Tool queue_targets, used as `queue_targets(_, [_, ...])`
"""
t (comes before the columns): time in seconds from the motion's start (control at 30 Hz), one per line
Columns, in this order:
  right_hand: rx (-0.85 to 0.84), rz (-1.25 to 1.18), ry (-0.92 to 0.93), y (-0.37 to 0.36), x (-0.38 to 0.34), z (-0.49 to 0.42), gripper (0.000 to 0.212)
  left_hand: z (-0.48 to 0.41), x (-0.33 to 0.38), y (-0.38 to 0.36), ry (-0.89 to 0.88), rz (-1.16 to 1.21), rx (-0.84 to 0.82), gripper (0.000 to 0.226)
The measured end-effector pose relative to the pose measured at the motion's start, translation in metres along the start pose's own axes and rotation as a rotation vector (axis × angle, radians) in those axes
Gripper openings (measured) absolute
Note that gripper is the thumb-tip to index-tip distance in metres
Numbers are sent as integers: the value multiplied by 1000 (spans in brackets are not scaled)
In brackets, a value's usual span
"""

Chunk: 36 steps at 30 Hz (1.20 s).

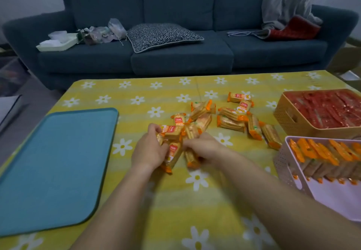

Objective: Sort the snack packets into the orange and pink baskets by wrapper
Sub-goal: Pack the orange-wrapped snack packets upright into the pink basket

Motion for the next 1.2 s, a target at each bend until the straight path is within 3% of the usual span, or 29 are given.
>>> queue_targets(0.1, [-7,-262,68,-24,-4,2,4,14,-3,-6,-14,140,29,39])
queue_targets(0.3, [-137,-585,46,-19,-7,36,39,46,19,-4,-49,329,143,35])
queue_targets(0.4, [-72,-631,114,-1,-8,58,64,63,55,-2,-150,366,189,35])
queue_targets(0.47, [5,-670,171,24,-5,79,68,79,91,-2,-223,390,205,35])
queue_targets(0.53, [99,-711,217,60,4,111,62,100,135,-9,-322,428,196,36])
queue_targets(0.6, [198,-731,279,101,20,145,42,122,180,-23,-432,468,172,37])
queue_targets(0.73, [371,-764,373,176,65,202,19,161,258,-68,-590,543,31,40])
queue_targets(0.83, [473,-725,344,208,102,219,18,176,287,-105,-617,517,-122,41])
queue_targets(0.97, [396,-571,196,229,137,225,24,174,286,-147,-525,417,-302,43])
queue_targets(1.07, [428,-325,94,247,144,230,18,167,282,-149,-521,228,-240,35])
queue_targets(1.2, [617,-16,-3,271,154,226,61,163,282,-131,-591,223,-97,12])
Point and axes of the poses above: each hand's wrist, its own z-axis away from the middle knuckle, its own y-axis out of the back of the hand, x = y × z, the point moved 2 cm from there along -z, towards the middle knuckle, and after that the axes turned 7 degrees about -x, right-handed, at the moved point
